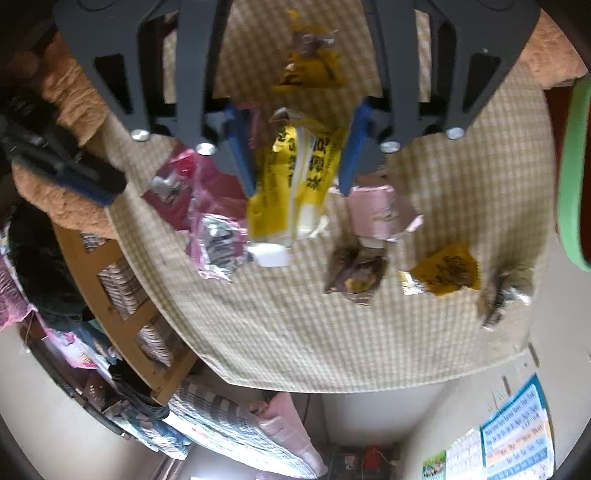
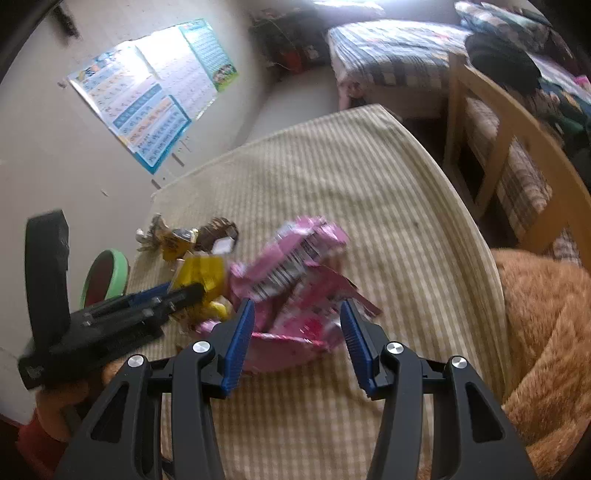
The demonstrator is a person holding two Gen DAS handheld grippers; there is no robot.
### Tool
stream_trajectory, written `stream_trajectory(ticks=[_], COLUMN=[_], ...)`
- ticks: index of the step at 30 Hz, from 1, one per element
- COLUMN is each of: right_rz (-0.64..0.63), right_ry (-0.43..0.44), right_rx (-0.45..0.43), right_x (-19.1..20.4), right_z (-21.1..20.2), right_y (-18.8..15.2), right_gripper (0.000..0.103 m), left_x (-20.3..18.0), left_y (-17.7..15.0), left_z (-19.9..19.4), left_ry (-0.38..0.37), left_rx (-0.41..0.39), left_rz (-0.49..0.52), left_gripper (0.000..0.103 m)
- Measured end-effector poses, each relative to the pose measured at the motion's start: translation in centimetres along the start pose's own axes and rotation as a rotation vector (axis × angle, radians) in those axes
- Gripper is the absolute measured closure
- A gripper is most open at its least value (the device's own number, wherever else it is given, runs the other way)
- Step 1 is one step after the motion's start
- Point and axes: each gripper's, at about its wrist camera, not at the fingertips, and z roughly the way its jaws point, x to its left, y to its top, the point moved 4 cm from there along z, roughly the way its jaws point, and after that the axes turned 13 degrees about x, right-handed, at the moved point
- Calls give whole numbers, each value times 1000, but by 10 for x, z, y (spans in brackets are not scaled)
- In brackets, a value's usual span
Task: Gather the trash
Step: 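Grasp the yellow snack bag with the left gripper while the right grasps a pink snack bag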
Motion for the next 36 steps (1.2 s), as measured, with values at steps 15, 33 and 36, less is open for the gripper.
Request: stream_trajectory(ticks=[15, 33, 36], right_rz=[77, 190, 199], right_ry=[185, 160, 164], right_rx=[63, 139, 148], right_x=[20, 24, 24], right_z=[25, 62, 65], right_y=[32, 47, 47], right_gripper=[55, 47, 44], left_x=[53, 98, 95], left_y=[-35, -59, -62], left_z=[-48, -37, -31], left_ry=[49, 45, 38], left_rx=[-53, -35, -20], left_rz=[-136, -252, -247], left_gripper=[67, 52, 49])
